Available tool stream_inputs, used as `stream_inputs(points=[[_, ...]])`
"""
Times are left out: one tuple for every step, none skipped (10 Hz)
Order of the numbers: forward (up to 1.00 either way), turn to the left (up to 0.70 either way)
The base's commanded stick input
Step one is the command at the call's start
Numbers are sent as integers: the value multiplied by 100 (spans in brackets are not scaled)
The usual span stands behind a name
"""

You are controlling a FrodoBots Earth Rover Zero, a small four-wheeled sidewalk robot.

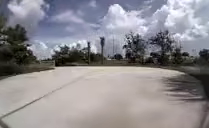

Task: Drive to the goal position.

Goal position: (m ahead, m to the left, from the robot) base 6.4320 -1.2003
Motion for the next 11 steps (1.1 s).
stream_inputs(points=[[85, 0], [85, 0], [85, 0], [85, 0], [85, 0], [85, 0], [85, 0], [85, 0], [85, 0], [85, 0], [85, 0]])
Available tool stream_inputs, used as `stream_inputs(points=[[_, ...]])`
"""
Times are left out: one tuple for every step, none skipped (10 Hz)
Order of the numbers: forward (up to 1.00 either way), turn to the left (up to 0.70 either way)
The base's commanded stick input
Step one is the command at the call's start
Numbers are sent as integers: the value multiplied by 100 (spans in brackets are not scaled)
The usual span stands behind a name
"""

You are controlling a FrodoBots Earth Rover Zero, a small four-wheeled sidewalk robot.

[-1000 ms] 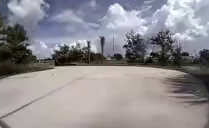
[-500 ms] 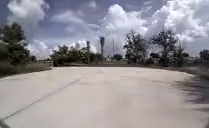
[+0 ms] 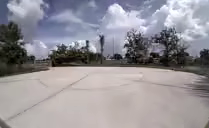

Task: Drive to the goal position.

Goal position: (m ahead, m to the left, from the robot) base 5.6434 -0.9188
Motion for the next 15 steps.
stream_inputs(points=[[85, 0], [85, 0], [85, 0], [85, 0], [85, 0], [85, 0], [85, 0], [85, 0], [85, 0], [85, 0], [85, 0], [85, 0], [85, 0], [85, 0], [85, 0]])
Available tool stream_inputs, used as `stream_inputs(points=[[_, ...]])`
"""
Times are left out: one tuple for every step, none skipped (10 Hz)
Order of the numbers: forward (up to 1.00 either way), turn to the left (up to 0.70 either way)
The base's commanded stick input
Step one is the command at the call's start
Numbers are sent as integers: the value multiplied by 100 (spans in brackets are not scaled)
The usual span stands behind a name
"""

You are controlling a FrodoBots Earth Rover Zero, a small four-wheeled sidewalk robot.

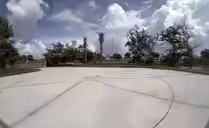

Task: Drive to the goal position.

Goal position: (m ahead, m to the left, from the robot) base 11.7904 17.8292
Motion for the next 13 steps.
stream_inputs(points=[[85, 0], [85, 0], [85, 0], [85, 0], [85, 0], [85, 0], [85, 0], [85, 0], [85, 0], [85, 0], [85, 0], [85, 0], [85, 0]])
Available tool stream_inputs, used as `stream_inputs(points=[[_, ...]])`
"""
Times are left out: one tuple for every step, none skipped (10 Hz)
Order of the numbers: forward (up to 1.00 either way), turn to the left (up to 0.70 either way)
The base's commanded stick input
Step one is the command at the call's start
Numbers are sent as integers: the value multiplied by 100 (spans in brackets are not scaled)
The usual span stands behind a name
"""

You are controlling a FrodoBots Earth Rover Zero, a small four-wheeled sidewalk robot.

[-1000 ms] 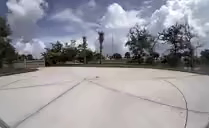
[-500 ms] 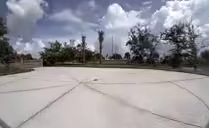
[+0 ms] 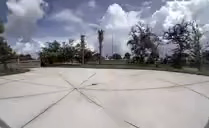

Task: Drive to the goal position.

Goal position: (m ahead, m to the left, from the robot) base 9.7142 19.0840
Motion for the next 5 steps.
stream_inputs(points=[[85, 0], [85, 0], [85, 0], [85, 0], [85, 0]])
